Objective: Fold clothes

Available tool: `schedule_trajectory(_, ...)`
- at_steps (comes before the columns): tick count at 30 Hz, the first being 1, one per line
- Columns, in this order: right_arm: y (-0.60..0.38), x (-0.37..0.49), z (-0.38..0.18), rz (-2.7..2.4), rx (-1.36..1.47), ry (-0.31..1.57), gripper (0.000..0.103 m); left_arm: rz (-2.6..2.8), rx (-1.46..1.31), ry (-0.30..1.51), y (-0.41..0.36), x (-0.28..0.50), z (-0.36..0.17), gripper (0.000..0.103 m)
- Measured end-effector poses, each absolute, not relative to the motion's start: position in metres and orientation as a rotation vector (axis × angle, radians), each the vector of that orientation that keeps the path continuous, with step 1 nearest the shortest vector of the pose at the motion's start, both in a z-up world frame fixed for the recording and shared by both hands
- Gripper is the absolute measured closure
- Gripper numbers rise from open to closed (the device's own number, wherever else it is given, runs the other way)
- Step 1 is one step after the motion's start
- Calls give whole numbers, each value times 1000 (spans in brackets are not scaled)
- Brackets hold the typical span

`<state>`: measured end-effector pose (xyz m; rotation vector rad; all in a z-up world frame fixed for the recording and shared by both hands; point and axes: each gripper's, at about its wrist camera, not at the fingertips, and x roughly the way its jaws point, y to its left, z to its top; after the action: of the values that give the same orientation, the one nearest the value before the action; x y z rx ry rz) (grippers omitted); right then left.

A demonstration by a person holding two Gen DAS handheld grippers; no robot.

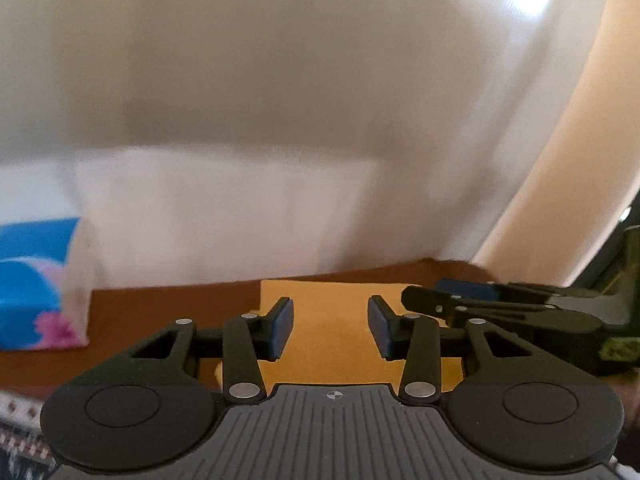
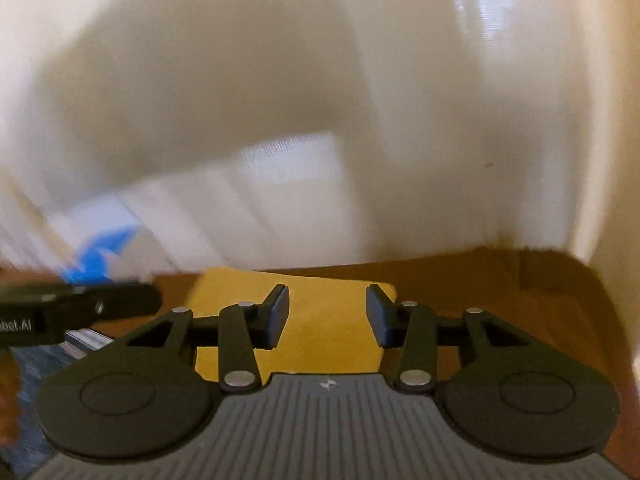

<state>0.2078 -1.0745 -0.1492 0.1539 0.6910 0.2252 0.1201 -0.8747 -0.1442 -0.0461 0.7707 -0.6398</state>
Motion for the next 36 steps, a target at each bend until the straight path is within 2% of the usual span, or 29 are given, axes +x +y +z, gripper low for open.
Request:
schedule_trajectory(7,-1077,244,-185,225,173,763,57,-631,-37,825,-891,146,-180,46)
schedule_trajectory(11,-1084,244,-184,227,187,746,57,-622,-30,825,-883,133,-166,46)
schedule_trajectory(15,-1084,189,-158,268,152,658,56,-647,-18,744,-859,72,-149,44)
schedule_trajectory(21,-1065,117,-162,301,29,631,56,-598,38,754,-848,8,-176,44)
schedule_trajectory(25,-1053,110,-174,297,6,684,54,-583,121,710,-858,-3,-179,43)
schedule_trajectory(32,-1053,76,-144,277,19,659,56,-594,119,738,-845,-16,-174,42)
schedule_trajectory(36,-1045,70,-159,259,17,721,55,-589,131,726,-847,-19,-184,43)
